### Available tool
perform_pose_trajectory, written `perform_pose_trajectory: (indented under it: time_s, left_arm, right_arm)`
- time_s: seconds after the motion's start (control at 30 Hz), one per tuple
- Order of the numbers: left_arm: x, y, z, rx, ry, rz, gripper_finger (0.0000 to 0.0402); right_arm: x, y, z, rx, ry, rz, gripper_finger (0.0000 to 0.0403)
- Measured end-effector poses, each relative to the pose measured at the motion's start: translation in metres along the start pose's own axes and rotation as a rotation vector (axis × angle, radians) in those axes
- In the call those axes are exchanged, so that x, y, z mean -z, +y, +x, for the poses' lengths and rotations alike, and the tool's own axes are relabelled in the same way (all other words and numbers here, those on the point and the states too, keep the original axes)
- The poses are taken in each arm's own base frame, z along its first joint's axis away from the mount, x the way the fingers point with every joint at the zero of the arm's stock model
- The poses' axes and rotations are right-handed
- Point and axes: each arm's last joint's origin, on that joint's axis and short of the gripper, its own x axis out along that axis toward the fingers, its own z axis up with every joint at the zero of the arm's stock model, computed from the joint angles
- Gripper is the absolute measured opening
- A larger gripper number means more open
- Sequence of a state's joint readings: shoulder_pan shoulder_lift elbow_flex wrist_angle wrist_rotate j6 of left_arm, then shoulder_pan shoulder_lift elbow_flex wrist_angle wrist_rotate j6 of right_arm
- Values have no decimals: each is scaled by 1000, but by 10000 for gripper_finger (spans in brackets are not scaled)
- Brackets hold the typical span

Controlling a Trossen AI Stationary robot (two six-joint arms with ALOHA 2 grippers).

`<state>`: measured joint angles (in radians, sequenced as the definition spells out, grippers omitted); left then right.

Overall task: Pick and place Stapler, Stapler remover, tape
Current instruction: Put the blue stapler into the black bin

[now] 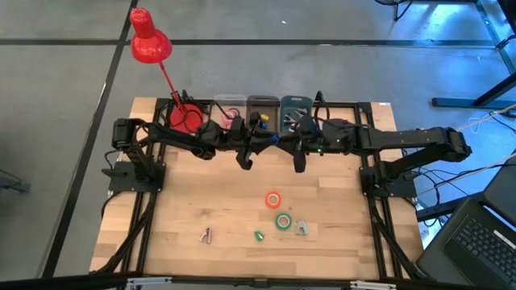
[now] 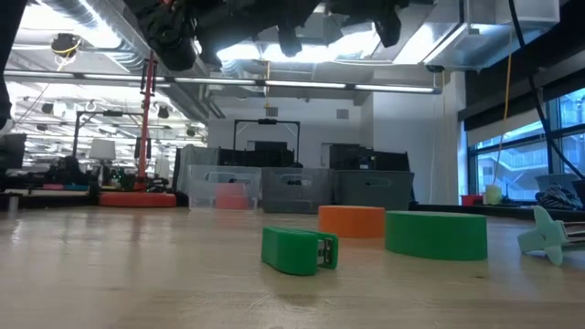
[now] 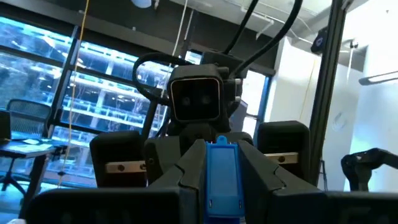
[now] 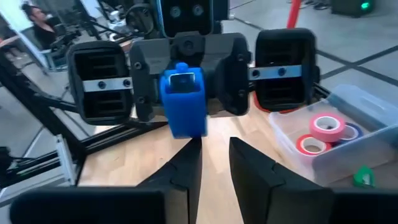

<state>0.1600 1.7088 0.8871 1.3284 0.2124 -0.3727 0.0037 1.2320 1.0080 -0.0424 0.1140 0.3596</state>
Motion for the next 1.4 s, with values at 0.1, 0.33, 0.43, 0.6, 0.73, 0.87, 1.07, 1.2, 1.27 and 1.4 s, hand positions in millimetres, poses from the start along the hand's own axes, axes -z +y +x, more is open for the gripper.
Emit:
perform_pose_trajectory:
  time_s: [0.1, 0.33, 0.43, 0.6, 0.73, 0.87, 1.07, 1.2, 1.27, 1.4]
  left_arm:
    - [0, 1, 1, -5, 10, 12, 53]
    - [-2, 7, -1, 15, 24, 3, 53]
    - [-3, 7, -1, 19, 18, 3, 53]
    - [-4, 7, -1, 20, 15, 2, 53]
    - [-4, 8, -1, 20, 16, 2, 53]
    - [-5, 7, 1, 23, 13, -13, 53]
    - [-4, 7, 3, 29, 26, -15, 53]
    - [-3, 7, 3, 30, 37, -19, 53]
    - [-3, 7, 3, 29, 40, -19, 53]
    - [-4, 8, 2, 30, 40, -22, 53]
  right_arm:
    - [0, 1, 0, -38, 8, 1, 84]
    - [-2, 3, 0, -88, 3, 28, 124]
    - [-6, 5, -1, -95, -1, 28, 140]
    - [-8, 5, -1, -97, -6, 25, 148]
    - [-7, 5, 0, -95, -4, 25, 148]
    - [-8, 5, 0, -73, -18, 23, 148]
    - [-12, 5, -1, -71, -43, 4, 148]
    - [-12, 5, -1, -44, -52, -2, 137]
    - [-12, 5, -1, -44, -52, -2, 129]
    - [-11, 4, -1, -43, -49, -2, 115]
